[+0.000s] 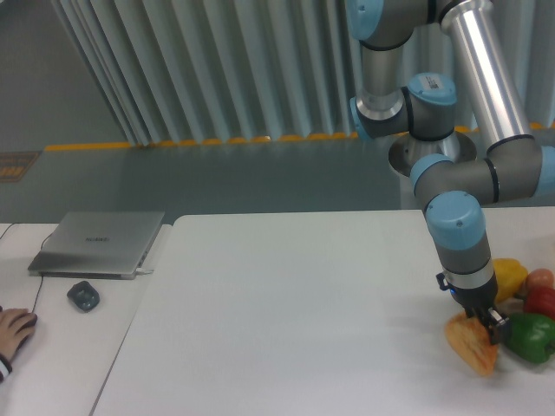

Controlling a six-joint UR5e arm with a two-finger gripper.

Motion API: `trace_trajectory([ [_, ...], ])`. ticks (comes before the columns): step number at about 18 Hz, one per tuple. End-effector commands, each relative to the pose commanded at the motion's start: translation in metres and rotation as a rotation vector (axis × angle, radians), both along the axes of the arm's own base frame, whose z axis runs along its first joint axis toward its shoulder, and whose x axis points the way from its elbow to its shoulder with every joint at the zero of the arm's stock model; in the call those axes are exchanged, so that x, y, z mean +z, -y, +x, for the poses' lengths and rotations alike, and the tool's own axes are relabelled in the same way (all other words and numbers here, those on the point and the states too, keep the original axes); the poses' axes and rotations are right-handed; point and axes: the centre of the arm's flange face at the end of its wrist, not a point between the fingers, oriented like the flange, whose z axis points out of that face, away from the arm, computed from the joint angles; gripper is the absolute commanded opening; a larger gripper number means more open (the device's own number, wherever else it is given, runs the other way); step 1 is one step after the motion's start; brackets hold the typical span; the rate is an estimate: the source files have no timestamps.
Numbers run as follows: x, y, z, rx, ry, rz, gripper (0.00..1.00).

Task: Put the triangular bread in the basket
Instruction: 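Close the gripper on the bread's tip and lift it, then carry the held bread up and away from the peppers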

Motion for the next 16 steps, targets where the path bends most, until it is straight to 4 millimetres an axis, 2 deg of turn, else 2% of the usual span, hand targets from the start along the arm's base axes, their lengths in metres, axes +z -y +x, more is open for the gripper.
trace_trajectory([
  [3, 0.002, -0.001, 0.002, -0.002, 0.000, 0.002, 0.03],
  [8, 0.012, -0.006, 0.010, -0.016, -0.007, 0.019, 0.03],
  [10, 0.030, -0.010, 0.017, -0.028, -0.026, 0.043, 0.03],
  [13, 0.060, -0.004, 0.018, -0.030, -0.045, 0.080, 0.03],
  [15, 0.080, -0.002, 0.015, -0.025, -0.061, 0.109, 0.03],
  [16, 0.092, 0.005, 0.004, -0.020, -0.068, 0.126, 0.04],
])
